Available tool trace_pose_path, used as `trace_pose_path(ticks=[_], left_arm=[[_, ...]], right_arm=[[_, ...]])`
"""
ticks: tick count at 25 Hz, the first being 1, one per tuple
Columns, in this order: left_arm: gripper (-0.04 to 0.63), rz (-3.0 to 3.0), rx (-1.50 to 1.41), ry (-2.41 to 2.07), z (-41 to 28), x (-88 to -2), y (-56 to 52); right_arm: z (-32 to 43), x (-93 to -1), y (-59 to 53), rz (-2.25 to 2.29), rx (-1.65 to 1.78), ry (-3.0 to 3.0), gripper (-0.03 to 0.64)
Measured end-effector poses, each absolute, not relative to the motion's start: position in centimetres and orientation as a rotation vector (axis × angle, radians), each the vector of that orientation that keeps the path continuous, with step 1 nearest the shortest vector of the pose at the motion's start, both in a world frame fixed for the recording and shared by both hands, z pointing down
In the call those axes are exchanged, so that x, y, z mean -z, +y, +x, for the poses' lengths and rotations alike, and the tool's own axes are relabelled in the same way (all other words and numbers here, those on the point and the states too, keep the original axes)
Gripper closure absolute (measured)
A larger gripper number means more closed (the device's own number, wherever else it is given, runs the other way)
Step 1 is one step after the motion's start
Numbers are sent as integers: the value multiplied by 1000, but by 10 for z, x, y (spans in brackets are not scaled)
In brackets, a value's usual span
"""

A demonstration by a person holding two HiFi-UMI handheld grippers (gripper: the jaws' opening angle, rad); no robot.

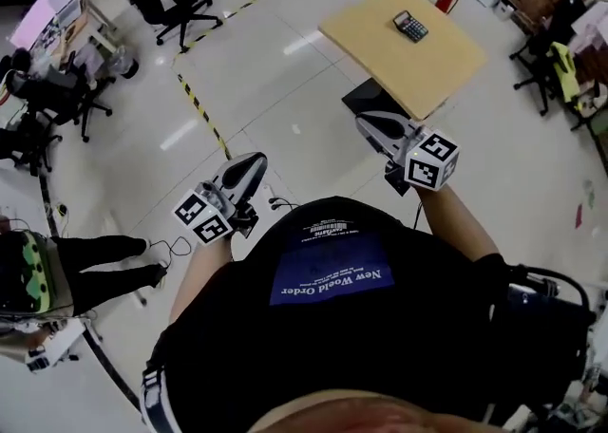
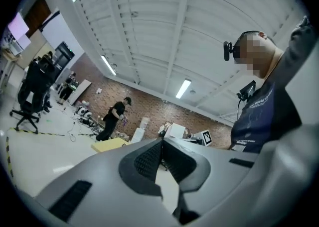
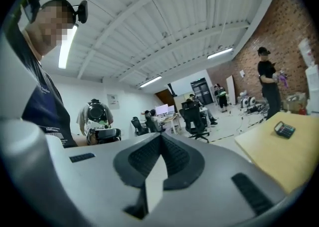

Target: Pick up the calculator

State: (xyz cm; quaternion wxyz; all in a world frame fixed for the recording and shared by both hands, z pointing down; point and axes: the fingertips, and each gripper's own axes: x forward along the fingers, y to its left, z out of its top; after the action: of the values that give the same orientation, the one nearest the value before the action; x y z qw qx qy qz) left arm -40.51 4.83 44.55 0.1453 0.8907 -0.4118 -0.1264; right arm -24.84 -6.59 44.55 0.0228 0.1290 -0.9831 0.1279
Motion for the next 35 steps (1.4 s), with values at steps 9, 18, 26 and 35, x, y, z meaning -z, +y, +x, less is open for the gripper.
trace_pose_path(ticks=[9, 18, 26, 35], left_arm=[[589, 2664, 278, -857, -327, -443, -39], [589, 2687, 224, -803, -206, -427, -166], [589, 2661, 146, -766, -147, -449, -256], [589, 2682, 107, -630, -136, -454, -296]], right_arm=[[-147, -449, -111, 820, -425, -2998, 630], [-13, -444, -220, 972, -402, -2957, 632], [27, -454, -301, 972, -400, -2966, 630], [27, -453, -321, 1074, -408, -2919, 630]])
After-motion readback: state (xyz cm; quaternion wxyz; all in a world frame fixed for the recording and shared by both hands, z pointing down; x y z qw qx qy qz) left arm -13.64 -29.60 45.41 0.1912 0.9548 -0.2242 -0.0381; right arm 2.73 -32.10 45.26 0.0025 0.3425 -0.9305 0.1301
